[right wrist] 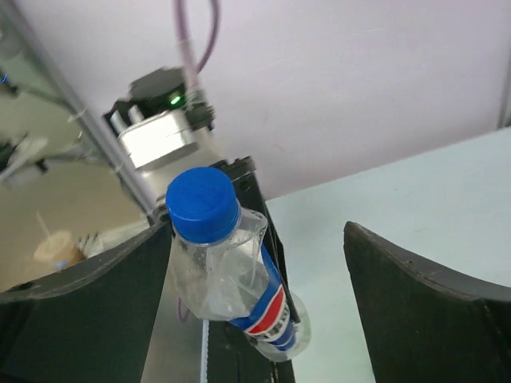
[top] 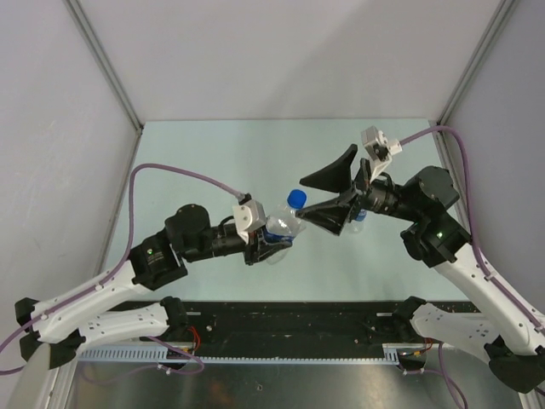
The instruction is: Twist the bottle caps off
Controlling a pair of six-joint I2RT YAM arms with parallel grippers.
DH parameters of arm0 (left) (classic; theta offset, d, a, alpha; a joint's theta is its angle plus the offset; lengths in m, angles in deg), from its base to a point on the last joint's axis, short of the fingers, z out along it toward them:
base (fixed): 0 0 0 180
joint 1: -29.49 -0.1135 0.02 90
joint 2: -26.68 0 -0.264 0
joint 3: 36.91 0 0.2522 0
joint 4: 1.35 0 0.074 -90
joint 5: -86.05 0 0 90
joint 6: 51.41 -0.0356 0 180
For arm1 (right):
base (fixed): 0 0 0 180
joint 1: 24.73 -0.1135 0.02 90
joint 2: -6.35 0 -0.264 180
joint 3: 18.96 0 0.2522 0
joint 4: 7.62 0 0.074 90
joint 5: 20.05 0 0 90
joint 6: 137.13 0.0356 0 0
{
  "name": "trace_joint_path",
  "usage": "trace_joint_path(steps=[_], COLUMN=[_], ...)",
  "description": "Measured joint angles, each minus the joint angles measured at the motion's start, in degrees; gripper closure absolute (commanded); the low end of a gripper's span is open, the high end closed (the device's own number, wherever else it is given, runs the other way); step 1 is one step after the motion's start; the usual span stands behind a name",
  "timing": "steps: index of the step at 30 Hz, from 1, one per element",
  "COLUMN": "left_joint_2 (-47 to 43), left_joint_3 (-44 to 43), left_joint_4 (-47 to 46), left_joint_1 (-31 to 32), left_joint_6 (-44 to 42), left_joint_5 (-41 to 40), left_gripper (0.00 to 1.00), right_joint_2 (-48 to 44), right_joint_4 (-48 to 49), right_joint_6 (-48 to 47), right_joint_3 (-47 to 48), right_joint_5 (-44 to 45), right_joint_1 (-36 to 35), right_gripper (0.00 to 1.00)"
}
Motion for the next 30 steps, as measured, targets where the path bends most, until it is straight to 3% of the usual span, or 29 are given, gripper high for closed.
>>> trace_joint_path(steps=[5, 13, 22, 26, 30], left_joint_2=[2.25, 6.64, 11.04, 13.51, 15.04], left_joint_3=[-0.15, -1.75, -6.32, -7.72, -8.15], left_joint_4=[-0.17, 1.64, 4.13, 4.70, 5.68], left_joint_1=[0.17, 2.73, 7.23, 9.22, 10.05], left_joint_6=[-0.46, -1.73, -3.13, -4.09, -4.87], left_joint_5=[-10.95, -24.04, -37.20, -41.24, -43.34], left_gripper=[1.00, 1.00, 1.00, 1.00, 1.00], right_joint_2=[1.46, 2.99, 3.96, 3.93, 3.78], right_joint_4=[-0.61, -1.49, -3.74, -4.96, -5.64], right_joint_6=[6.03, 11.13, 14.08, 14.49, 14.80], right_joint_3=[-0.07, -0.26, -0.26, -0.26, -0.28], right_joint_5=[7.67, 15.10, 23.02, 25.55, 27.76], right_joint_1=[1.16, 1.18, 0.96, 0.61, 0.31], right_gripper=[0.01, 0.03, 0.15, 0.31, 0.41])
